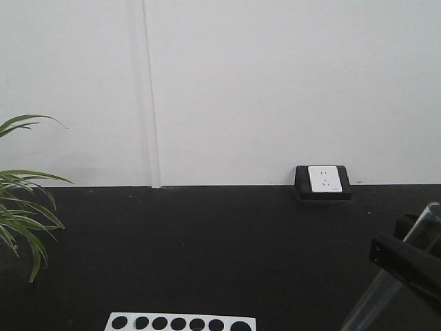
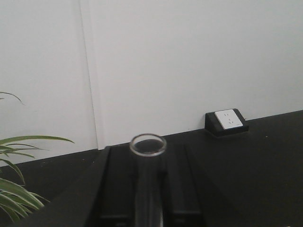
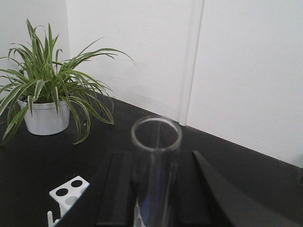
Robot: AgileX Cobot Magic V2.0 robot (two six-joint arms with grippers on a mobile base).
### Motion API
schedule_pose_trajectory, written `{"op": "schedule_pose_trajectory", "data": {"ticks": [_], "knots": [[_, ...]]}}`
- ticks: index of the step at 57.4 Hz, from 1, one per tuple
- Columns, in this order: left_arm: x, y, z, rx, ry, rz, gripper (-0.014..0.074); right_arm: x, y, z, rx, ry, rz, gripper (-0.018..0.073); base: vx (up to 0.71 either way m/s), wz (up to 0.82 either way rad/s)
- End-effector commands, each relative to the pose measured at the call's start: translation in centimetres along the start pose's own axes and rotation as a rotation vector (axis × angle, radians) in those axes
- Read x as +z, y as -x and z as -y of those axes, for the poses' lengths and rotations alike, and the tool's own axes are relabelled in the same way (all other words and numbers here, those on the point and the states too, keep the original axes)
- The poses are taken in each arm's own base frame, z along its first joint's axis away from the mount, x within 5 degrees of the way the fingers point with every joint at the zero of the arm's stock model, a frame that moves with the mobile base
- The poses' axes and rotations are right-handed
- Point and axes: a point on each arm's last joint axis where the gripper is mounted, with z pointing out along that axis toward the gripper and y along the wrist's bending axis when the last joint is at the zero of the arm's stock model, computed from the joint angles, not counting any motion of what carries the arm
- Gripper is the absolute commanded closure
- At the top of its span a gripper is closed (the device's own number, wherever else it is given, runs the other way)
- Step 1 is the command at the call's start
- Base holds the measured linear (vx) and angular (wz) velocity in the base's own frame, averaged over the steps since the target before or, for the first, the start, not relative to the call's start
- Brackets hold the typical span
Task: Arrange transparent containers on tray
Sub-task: 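Lift the test tube up out of the rack with the right gripper, then back the base away from the rack holding both tubes upright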
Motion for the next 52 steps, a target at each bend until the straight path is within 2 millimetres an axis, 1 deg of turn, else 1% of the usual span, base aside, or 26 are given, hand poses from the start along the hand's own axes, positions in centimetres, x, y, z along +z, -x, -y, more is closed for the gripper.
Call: {"op": "schedule_pose_trajectory", "data": {"ticks": [1,52], "knots": [[-0.28,1.97,0.39,-0.017,-0.034,0.111,0.0486,-0.39,1.53,0.54,-0.001,-0.057,0.094,0.0477,0.00,0.00],[-0.28,1.97,0.39,-0.017,-0.034,0.111,0.0486,-0.36,1.50,0.53,-0.001,-0.055,0.090,0.0477,-0.02,0.01]]}}
